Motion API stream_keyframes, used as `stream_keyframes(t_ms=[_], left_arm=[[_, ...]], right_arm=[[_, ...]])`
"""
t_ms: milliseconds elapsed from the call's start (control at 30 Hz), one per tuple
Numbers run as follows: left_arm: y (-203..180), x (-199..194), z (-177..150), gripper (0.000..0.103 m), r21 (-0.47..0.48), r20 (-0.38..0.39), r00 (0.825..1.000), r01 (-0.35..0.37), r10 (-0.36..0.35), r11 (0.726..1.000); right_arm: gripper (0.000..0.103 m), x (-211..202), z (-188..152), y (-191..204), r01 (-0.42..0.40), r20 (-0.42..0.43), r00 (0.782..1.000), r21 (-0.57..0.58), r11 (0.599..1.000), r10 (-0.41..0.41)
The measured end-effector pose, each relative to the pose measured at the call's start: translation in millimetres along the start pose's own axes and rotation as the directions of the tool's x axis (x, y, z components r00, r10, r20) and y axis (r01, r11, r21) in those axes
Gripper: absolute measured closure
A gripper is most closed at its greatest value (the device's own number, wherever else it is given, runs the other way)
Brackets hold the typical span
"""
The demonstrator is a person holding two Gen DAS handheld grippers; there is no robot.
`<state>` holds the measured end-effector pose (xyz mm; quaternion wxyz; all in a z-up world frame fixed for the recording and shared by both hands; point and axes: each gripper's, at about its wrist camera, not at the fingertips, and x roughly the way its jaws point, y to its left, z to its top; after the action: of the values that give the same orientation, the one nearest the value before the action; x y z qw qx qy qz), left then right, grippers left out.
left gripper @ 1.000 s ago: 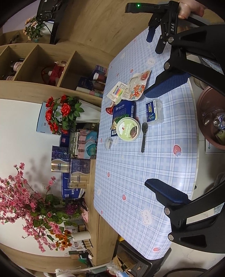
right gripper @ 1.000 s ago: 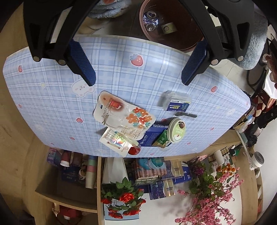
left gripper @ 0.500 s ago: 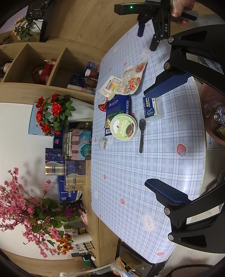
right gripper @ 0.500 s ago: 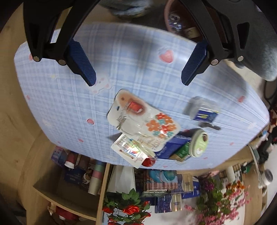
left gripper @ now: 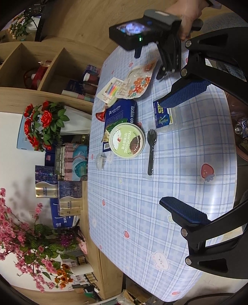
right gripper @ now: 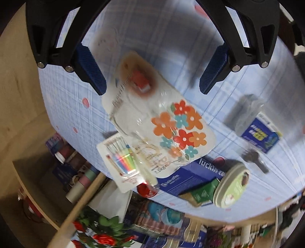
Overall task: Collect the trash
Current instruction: 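Grasp the flower-printed snack wrapper with the right gripper and lift it, then grasp the clear plastic box with the left gripper while the right gripper holds the wrapper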
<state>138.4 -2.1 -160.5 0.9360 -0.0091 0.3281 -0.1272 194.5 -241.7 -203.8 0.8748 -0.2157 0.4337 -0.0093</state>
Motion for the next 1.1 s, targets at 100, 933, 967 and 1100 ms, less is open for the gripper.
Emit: stream_keyframes(t_ms=[100,933,967,1100], left_arm=[[2.5,7.3,-1.0,0.011,0.002,-0.009,1.0,0.001,-0.001,1.0],[-52.7,87.5,-1.9,0.01,-0.028,-0.217,0.97,0.109,-0.113,0.994],[-56.8,93.6,-2.5,0.01,-0.032,-0.231,0.967,0.102,-0.106,0.994],[-69.3,110.5,-3.4,0.01,0.01,-0.278,0.958,0.077,-0.071,0.997]], right_arm=[[0.018,13.6,6.7,3.0,0.022,-0.005,1.0,-0.001,1.0,-0.022],[0.084,-53.3,7.9,-66.4,-0.139,0.199,0.976,0.281,0.95,0.084],[0.084,-54.6,5.1,-67.4,-0.152,0.202,0.975,0.299,0.942,0.093],[0.085,-57.4,-7.5,-71.0,-0.205,0.21,0.969,0.367,0.907,0.134]])
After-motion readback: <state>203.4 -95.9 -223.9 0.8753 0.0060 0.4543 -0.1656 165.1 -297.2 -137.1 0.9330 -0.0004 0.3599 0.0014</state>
